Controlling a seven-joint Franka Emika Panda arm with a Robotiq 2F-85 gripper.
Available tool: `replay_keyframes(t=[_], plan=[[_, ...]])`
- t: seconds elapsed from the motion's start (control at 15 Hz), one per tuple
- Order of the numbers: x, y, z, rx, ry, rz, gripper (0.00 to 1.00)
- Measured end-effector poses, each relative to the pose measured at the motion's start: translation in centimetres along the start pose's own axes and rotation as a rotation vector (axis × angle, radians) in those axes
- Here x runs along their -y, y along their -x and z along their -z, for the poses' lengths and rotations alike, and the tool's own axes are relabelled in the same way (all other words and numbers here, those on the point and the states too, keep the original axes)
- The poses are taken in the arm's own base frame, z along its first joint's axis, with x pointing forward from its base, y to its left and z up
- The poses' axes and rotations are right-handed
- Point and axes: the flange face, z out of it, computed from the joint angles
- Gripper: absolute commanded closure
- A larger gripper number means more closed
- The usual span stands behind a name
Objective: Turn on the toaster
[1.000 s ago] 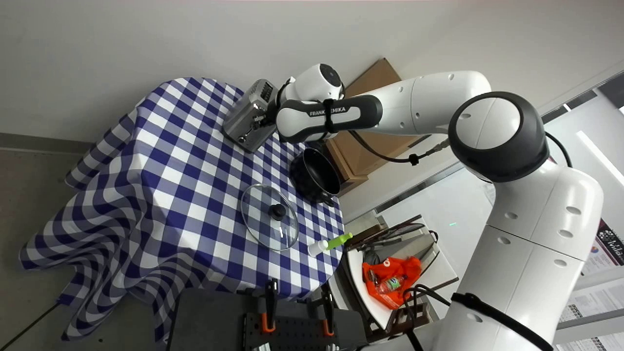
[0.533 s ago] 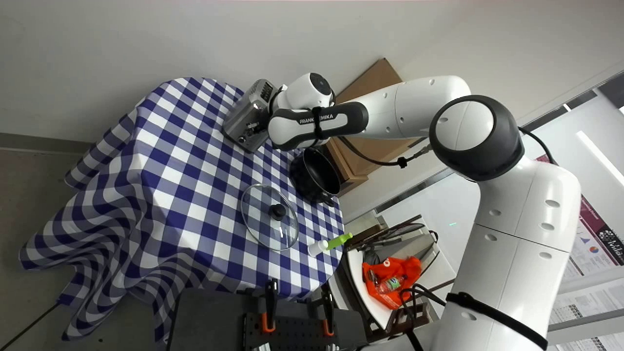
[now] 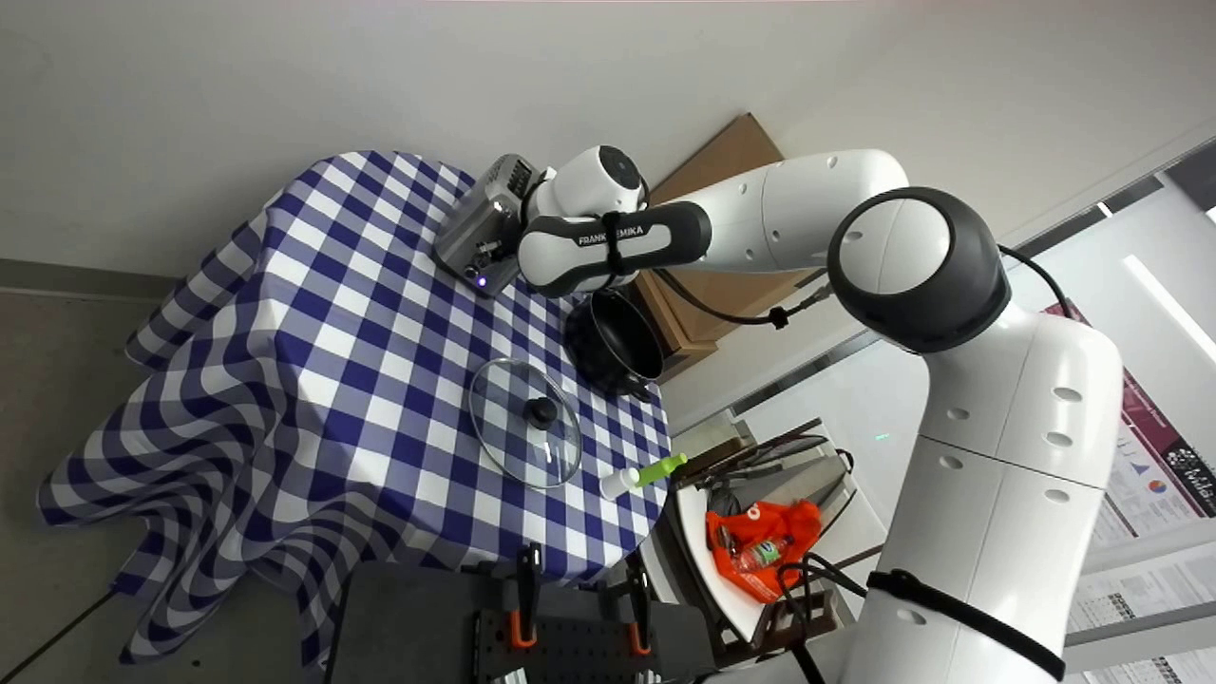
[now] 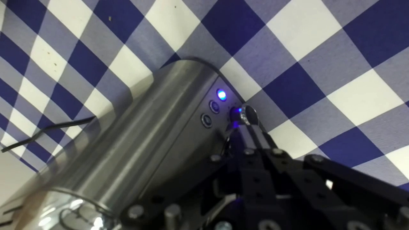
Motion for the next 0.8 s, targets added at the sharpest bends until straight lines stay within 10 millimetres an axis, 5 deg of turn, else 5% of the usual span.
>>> replay_keyframes(t=[0.4, 0.8], plan=[[-1.0, 0.2, 1.2, 0.038, -0.136, -0.120, 1.00], [-6.3, 2.1, 8.1, 0.151, -0.256, -0.310, 1.00]])
